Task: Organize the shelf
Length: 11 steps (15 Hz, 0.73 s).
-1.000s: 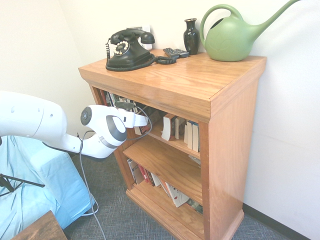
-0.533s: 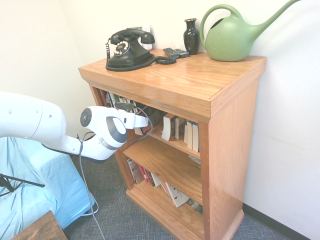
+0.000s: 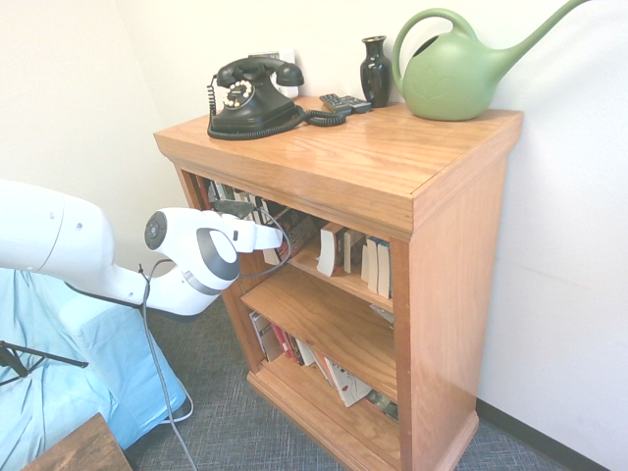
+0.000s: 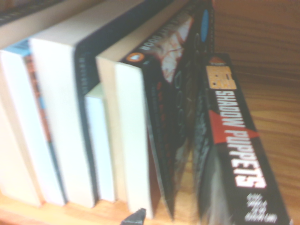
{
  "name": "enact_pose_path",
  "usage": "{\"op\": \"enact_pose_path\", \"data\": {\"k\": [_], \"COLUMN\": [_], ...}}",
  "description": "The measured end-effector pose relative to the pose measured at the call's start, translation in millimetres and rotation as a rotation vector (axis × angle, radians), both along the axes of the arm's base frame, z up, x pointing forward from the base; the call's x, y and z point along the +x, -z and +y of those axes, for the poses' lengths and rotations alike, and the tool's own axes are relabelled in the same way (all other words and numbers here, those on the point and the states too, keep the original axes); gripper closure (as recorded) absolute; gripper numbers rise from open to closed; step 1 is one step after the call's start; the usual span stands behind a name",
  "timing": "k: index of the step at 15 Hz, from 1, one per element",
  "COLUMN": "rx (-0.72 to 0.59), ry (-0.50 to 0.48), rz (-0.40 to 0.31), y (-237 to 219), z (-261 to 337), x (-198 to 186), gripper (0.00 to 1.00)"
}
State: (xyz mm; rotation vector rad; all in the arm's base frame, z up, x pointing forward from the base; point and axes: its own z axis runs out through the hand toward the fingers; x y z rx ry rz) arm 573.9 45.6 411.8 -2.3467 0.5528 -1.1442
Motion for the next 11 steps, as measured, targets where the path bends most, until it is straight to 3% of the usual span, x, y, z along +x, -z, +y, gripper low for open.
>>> {"op": "enact_pose_path", "data": {"k": [8,11], "rx": [0.004,0.03], "ry": [-0.021,-0.052], "rz": [-0.02,0.011], "y": [-13.0,-9.6], "z": [-15.0,-11.5], "x": [-54.2,-91.0], "gripper": [0.0,0.0]}}
